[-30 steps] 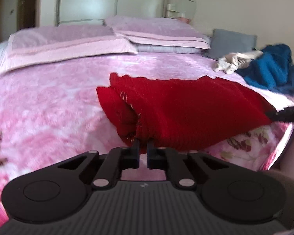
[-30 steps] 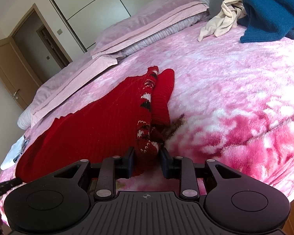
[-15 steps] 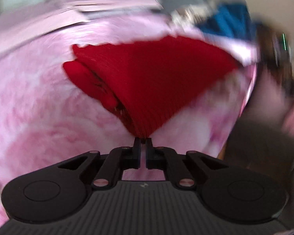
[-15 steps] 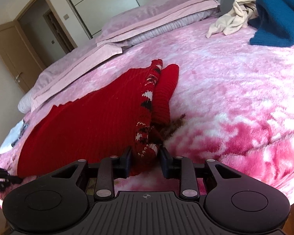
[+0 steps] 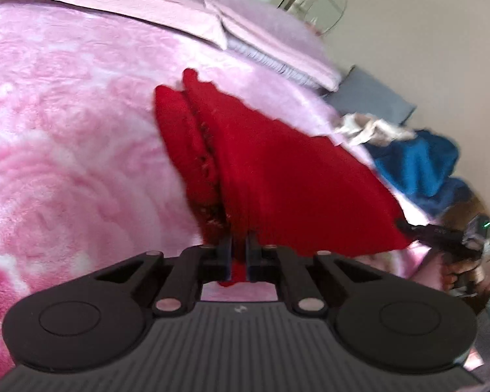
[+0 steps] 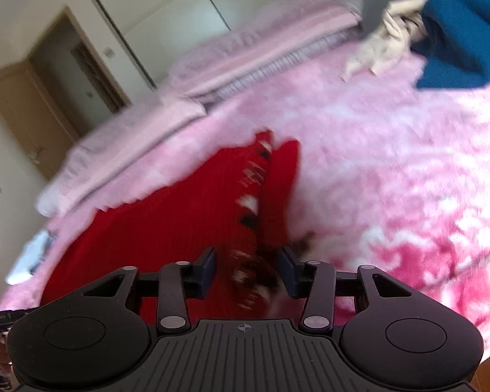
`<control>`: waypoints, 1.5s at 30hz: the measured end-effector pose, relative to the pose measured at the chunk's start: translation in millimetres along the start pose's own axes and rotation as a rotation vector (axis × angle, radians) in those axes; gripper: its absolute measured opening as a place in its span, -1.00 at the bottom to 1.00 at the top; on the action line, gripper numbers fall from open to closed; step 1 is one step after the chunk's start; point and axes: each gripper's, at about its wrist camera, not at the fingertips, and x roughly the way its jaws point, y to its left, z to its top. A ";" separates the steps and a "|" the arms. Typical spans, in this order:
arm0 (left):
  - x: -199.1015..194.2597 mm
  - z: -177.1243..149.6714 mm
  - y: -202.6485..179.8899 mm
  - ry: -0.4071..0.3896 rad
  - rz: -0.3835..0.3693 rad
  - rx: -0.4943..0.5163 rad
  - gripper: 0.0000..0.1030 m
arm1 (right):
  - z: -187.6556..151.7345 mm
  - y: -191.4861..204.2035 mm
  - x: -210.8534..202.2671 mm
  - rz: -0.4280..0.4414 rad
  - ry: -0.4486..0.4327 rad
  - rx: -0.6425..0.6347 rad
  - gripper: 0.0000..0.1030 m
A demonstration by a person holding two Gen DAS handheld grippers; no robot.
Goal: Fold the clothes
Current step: 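Lower the held red sweater onto the bed with both grippers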
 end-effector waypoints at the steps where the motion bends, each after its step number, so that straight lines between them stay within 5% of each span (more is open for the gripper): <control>1: 0.2 -1.3 1.1 0.001 0.015 0.003 -0.90 | -0.9 -2.3 -0.1 -0.013 -0.003 0.001 -0.87; 6: -15.4 1.8 18.0 -0.005 0.027 -0.076 -0.54 | 1.8 -12.9 -3.8 0.010 0.055 0.048 -0.80; 9: -26.2 24.3 14.6 -0.064 0.036 -0.073 -0.36 | 21.9 -3.3 -10.0 -0.023 0.045 -0.033 -0.07; 10: -23.7 35.8 12.6 -0.083 0.045 -0.065 -0.28 | 30.0 -0.9 -10.5 -0.031 0.015 -0.049 0.03; 12: -17.7 58.7 8.9 -0.121 0.063 -0.050 -0.05 | 49.0 2.6 -6.5 -0.029 -0.032 -0.072 0.04; 20: 82.3 133.9 12.3 -0.083 0.147 -0.066 0.19 | 109.0 10.7 86.2 -0.052 -0.008 -0.155 0.03; 23: 109.2 143.1 20.6 -0.066 0.126 -0.097 0.10 | 116.5 3.8 117.5 -0.079 0.037 -0.162 0.03; 24: 114.4 144.2 22.6 -0.061 0.116 -0.090 -0.34 | 116.8 0.7 123.7 -0.064 0.053 -0.157 0.02; 25: 119.6 145.3 24.5 -0.057 0.105 -0.083 -0.78 | 116.4 -2.2 128.0 -0.038 0.069 -0.151 -0.72; 26: 124.1 146.3 26.2 -0.056 0.098 -0.074 -0.96 | 115.7 -3.9 129.1 -0.018 0.072 -0.154 -0.86; 30: 122.8 143.0 28.7 -0.121 0.188 0.021 -0.94 | 116.8 -14.3 112.5 -0.079 -0.043 -0.157 -0.89; 35: 135.7 131.4 20.7 -0.088 0.282 0.109 -0.90 | 103.1 -18.5 130.3 -0.131 0.052 -0.193 -0.85; 37: 127.1 132.2 15.3 -0.111 0.286 0.100 -0.82 | 103.9 -12.3 121.7 -0.132 0.028 -0.204 -0.47; 40: 102.8 133.7 7.5 -0.192 0.341 0.054 -0.82 | 106.2 -0.3 91.4 -0.145 -0.053 -0.170 -0.19; 43: 78.9 128.4 -13.7 -0.231 0.321 0.042 -0.82 | 97.1 27.7 59.7 -0.163 -0.116 -0.248 -0.19; 45: 72.0 117.6 -36.9 -0.195 0.258 0.092 -0.59 | 79.9 48.0 44.7 -0.130 -0.101 -0.323 -0.19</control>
